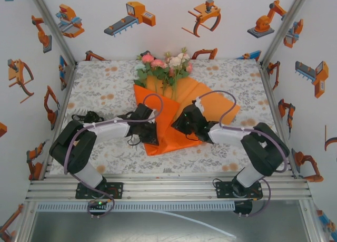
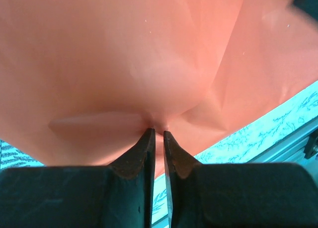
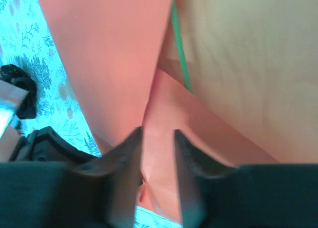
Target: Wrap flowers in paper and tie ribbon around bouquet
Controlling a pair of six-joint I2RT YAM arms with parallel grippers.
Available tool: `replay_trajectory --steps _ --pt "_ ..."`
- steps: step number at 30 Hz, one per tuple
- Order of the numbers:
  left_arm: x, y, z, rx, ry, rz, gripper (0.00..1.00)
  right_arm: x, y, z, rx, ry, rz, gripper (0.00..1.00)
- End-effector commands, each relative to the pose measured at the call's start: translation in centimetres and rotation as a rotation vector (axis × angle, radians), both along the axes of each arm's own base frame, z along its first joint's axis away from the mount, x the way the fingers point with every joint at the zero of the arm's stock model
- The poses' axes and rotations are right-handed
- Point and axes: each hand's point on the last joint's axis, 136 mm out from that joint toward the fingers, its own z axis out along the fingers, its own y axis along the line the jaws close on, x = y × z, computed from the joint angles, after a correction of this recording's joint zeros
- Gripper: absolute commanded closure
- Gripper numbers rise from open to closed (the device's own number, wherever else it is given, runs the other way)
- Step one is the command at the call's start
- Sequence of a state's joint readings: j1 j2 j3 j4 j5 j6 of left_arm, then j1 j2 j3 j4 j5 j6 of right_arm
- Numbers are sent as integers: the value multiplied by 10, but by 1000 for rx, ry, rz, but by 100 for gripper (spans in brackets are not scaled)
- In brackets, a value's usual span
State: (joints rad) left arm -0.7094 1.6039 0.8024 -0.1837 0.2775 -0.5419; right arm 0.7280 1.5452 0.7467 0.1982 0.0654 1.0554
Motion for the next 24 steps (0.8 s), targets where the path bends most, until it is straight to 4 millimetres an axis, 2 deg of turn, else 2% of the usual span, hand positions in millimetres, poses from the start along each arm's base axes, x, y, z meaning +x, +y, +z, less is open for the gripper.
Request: replay_trajectory --steps 1,3,4,7,9,12,16,19,24 --pt "-10 -11 14 -65 -25 -48 80 8 -41 35 -259 -128 37 45" --pt "-6 -20 23 -102 -56 -41 80 3 -76 35 -298 -98 22 26" --pt "-4 -24 24 -112 -59 -38 80 -1 -91 32 -286 -71 11 21" --pt "-2 -31 17 -99 -55 -40 80 -24 -128 29 -268 -12 15 10" --pt "-1 -32 12 -85 -57 -36 80 -47 -145 24 -283 17 9 1" --pt "1 -33 8 -85 -56 -33 81 -75 -157 12 -248 53 -5 1" --pt "1 -34 6 -83 -50 -37 81 -92 -168 -6 -209 66 -53 0" --pt "1 -34 7 -84 -52 -34 81 -88 -169 -12 -174 32 -75 1" --pt "1 -34 6 -85 -45 -28 81 -63 -156 -7 -86 -95 -64 7"
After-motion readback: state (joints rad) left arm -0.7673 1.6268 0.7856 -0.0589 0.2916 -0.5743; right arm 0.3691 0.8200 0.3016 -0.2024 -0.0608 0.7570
